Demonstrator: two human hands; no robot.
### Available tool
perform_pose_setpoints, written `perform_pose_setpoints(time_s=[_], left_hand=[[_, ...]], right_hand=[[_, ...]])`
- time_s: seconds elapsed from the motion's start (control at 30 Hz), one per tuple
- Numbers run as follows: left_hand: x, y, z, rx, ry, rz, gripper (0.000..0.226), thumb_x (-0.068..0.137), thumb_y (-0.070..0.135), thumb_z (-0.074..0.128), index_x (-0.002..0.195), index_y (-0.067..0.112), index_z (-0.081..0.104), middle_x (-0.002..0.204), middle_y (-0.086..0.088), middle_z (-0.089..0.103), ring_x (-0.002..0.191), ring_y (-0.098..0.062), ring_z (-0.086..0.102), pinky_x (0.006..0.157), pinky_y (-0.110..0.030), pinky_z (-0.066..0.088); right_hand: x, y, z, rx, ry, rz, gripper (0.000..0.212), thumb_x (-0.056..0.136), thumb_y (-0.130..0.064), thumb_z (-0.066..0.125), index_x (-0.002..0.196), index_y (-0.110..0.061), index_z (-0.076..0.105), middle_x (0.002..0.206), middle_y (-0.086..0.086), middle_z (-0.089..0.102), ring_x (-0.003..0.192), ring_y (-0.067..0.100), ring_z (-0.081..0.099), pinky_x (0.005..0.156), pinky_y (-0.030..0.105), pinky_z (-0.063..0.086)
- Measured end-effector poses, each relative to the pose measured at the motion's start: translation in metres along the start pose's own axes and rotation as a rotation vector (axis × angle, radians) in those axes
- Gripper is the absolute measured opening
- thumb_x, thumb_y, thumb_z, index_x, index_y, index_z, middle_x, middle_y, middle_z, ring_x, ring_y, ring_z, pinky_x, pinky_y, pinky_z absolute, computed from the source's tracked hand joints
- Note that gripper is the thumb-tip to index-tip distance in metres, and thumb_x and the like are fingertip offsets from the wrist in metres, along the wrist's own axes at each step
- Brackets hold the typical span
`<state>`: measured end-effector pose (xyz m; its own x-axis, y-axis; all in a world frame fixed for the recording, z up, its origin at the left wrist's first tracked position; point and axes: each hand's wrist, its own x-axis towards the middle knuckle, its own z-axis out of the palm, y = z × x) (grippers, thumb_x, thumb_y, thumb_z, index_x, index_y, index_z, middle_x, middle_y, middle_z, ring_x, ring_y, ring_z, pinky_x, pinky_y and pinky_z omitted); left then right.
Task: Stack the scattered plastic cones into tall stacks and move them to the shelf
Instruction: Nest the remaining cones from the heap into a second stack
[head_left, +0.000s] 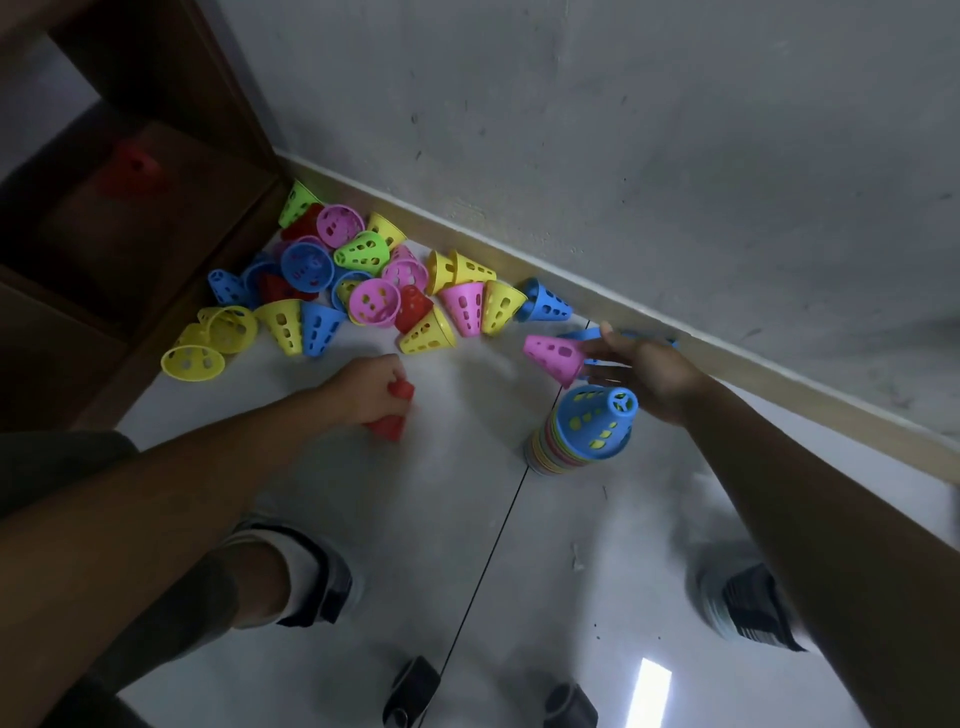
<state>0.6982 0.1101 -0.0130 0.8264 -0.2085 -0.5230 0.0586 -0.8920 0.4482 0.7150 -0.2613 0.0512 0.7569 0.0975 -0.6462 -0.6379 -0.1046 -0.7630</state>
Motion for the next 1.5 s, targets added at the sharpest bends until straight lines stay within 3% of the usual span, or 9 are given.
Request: perform_pose_setpoints(time_s=[0.13, 0.27, 0.4, 0.53, 0.67, 0.77, 0.93, 1.33, 1.5], left_hand=[[-0.004, 0.043, -0.004, -0.155, 0.025, 0.035, 0.031, 0.082, 0.042, 0.08, 0.084, 0.02, 0.058, 0.086, -0.001, 0.065, 0.083, -0.017, 0.065, 0.069, -0.028, 0.051], [-0.011, 0.076, -0.009, -0.32, 0.023, 0.052, 0.028, 0.083, 0.035, 0.08, 0.089, 0.013, 0.063, 0.086, -0.005, 0.07, 0.085, -0.019, 0.069, 0.079, -0.038, 0.056], [-0.018, 0.109, -0.025, -0.522, 0.026, 0.103, 0.032, 0.087, 0.028, 0.077, 0.1, 0.001, 0.066, 0.093, -0.01, 0.074, 0.091, -0.023, 0.072, 0.089, -0.042, 0.057], [-0.025, 0.14, -0.045, -0.684, 0.091, 0.137, 0.031, 0.09, 0.021, 0.075, 0.112, 0.001, 0.066, 0.1, -0.01, 0.073, 0.092, -0.02, 0.07, 0.08, -0.03, 0.056], [-0.036, 0.162, -0.068, -0.85, 0.135, 0.196, 0.027, 0.092, 0.018, 0.071, 0.114, 0.004, 0.065, 0.111, -0.02, 0.072, 0.089, -0.022, 0.067, 0.077, -0.034, 0.054], [-0.044, 0.177, -0.086, -0.949, 0.169, 0.232, 0.023, 0.093, 0.022, 0.071, 0.113, 0.011, 0.067, 0.108, -0.01, 0.074, 0.092, -0.019, 0.07, 0.087, -0.041, 0.056], [-0.057, 0.194, -0.102, -1.052, 0.173, 0.297, 0.02, 0.094, 0.02, 0.068, 0.112, 0.009, 0.067, 0.093, 0.001, 0.075, 0.087, -0.012, 0.072, 0.079, -0.03, 0.06], [-0.077, 0.216, -0.087, -1.021, 0.108, 0.376, 0.021, 0.092, 0.02, 0.071, 0.111, 0.011, 0.065, 0.102, -0.005, 0.071, 0.093, -0.018, 0.065, 0.094, -0.05, 0.052], [-0.083, 0.222, -0.08, -0.981, 0.067, 0.415, 0.046, 0.08, 0.025, 0.077, 0.12, 0.005, 0.064, 0.116, -0.016, 0.071, 0.099, -0.021, 0.065, 0.096, -0.053, 0.052]], right_hand=[[-0.007, -0.003, -0.006, 0.087, 0.069, -0.074, 0.027, 0.097, -0.013, 0.062, 0.119, 0.003, 0.067, 0.118, 0.015, 0.071, 0.093, 0.023, 0.069, 0.078, 0.026, 0.059], [-0.025, -0.012, -0.005, 0.16, 0.075, -0.121, 0.008, 0.091, -0.004, 0.066, 0.095, -0.007, 0.072, 0.089, 0.005, 0.075, 0.078, 0.015, 0.067, 0.081, 0.025, 0.059], [-0.05, -0.029, -0.007, 0.299, 0.017, -0.172, 0.013, 0.086, -0.002, 0.069, 0.093, -0.013, 0.065, 0.08, 0.002, 0.074, 0.073, 0.013, 0.07, 0.079, 0.027, 0.059], [-0.077, -0.044, -0.015, 0.412, -0.129, -0.195, 0.037, 0.074, -0.002, 0.07, 0.108, -0.013, 0.06, 0.086, 0.006, 0.074, 0.077, 0.018, 0.073, 0.087, 0.032, 0.059], [-0.099, -0.051, -0.022, 0.33, -0.269, -0.189, 0.057, 0.065, -0.005, 0.076, 0.119, -0.014, 0.061, 0.093, 0.007, 0.074, 0.076, 0.017, 0.073, 0.079, 0.029, 0.061], [-0.111, -0.05, -0.027, 0.3, -0.319, -0.197, 0.049, 0.075, 0.003, 0.065, 0.121, -0.014, 0.062, 0.09, 0.007, 0.073, 0.074, 0.015, 0.074, 0.073, 0.027, 0.061], [-0.118, -0.041, -0.031, 0.186, -0.375, -0.159, 0.052, 0.081, 0.005, 0.062, 0.131, -0.009, 0.058, 0.105, 0.016, 0.065, 0.083, 0.021, 0.072, 0.073, 0.027, 0.06], [-0.115, -0.015, -0.026, -0.126, -0.211, -0.025, 0.035, 0.081, -0.01, 0.077, 0.11, -0.009, 0.058, 0.093, 0.015, 0.073, 0.089, 0.03, 0.073, 0.084, 0.035, 0.059], [-0.113, -0.008, -0.031, -0.204, -0.139, -0.022, 0.024, 0.09, -0.009, 0.073, 0.109, -0.004, 0.058, 0.088, 0.02, 0.072, 0.086, 0.029, 0.074, 0.084, 0.036, 0.059]])
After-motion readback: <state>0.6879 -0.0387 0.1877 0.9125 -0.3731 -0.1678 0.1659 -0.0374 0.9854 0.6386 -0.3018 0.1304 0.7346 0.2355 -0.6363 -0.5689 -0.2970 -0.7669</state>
